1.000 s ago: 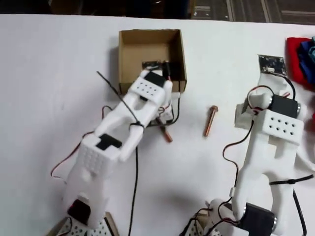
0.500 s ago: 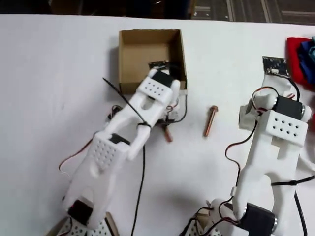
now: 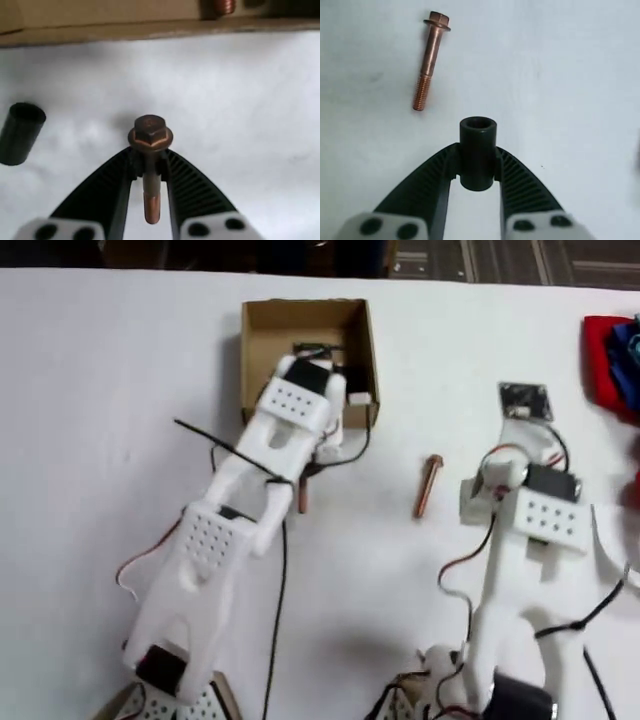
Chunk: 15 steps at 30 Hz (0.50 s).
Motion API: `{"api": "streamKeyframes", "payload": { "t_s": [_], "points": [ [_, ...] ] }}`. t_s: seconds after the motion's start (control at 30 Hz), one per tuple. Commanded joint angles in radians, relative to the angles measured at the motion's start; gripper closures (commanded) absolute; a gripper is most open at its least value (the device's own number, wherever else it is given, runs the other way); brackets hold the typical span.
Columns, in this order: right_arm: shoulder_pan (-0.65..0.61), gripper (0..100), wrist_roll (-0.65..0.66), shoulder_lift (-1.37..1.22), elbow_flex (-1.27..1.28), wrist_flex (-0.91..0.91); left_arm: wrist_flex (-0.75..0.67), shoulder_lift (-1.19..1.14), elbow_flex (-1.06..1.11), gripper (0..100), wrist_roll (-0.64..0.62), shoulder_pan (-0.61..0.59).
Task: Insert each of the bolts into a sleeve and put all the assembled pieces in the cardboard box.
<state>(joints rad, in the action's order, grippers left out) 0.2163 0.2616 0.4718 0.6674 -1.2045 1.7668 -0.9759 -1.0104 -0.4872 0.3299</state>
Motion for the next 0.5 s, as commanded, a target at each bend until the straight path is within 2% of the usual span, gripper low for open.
{"api": "streamKeyframes", "payload": {
  "t_s": [0.0,0.2,0.47],
  "points": [
    [-0.050,97.8,0.008,0.140,0.100,0.082,0.021,0.112,-0.047,97,0.046,-0.003],
    [-0.111,97.8,0.008,0.240,0.219,0.173,0.018,0.242,-0.047,97,0.055,-0.002],
    [-0.136,97.8,0.000,0.251,0.229,0.176,0.018,0.262,-0.050,97,0.057,0.046]
  ]
}}
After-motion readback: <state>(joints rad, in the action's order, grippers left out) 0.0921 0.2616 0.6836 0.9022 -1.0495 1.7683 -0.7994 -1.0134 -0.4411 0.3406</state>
